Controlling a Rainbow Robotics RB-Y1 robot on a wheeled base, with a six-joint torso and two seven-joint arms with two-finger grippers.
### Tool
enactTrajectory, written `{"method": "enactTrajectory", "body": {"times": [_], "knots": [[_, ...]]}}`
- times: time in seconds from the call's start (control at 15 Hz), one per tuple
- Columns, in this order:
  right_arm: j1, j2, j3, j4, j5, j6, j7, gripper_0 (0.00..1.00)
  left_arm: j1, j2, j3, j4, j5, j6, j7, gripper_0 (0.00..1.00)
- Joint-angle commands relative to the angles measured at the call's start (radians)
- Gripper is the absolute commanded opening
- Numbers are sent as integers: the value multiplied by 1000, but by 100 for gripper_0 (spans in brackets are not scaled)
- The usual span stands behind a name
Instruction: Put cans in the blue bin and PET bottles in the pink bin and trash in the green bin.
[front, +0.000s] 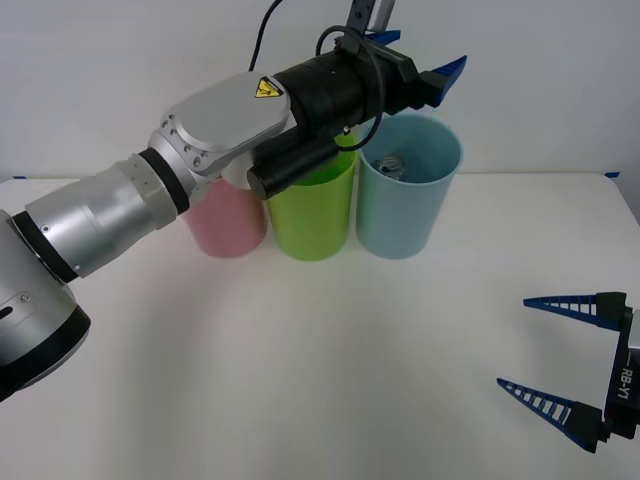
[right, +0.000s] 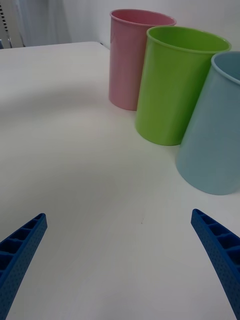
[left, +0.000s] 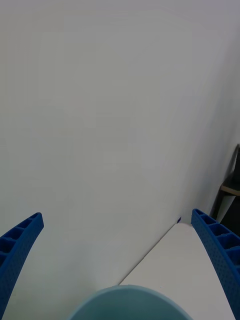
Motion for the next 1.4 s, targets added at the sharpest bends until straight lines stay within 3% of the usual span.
{"method": "enactTrajectory", "body": {"times": [0.07, 0.2, 0.4, 0.67, 0.93, 1.4], "knots": [[0, 0, 0, 0, 0, 0, 0, 100, 1, 12, 76, -8, 12, -81, -2, 100], [0, 0, 0, 0, 0, 0, 0, 100, 1, 29, 112, -12, 20, -126, -2, 100], [0, 0, 0, 0, 0, 0, 0, 100, 3, 117, 114, -74, 90, -175, 0, 100], [0, 0, 0, 0, 0, 0, 0, 100, 70, 297, 137, -229, 238, -224, -17, 100], [0, 0, 0, 0, 0, 0, 0, 100, 288, 392, 347, -430, 186, -273, -19, 100], [0, 0, 0, 0, 0, 0, 0, 100, 673, 432, 671, -606, -15, -508, 20, 100]]}}
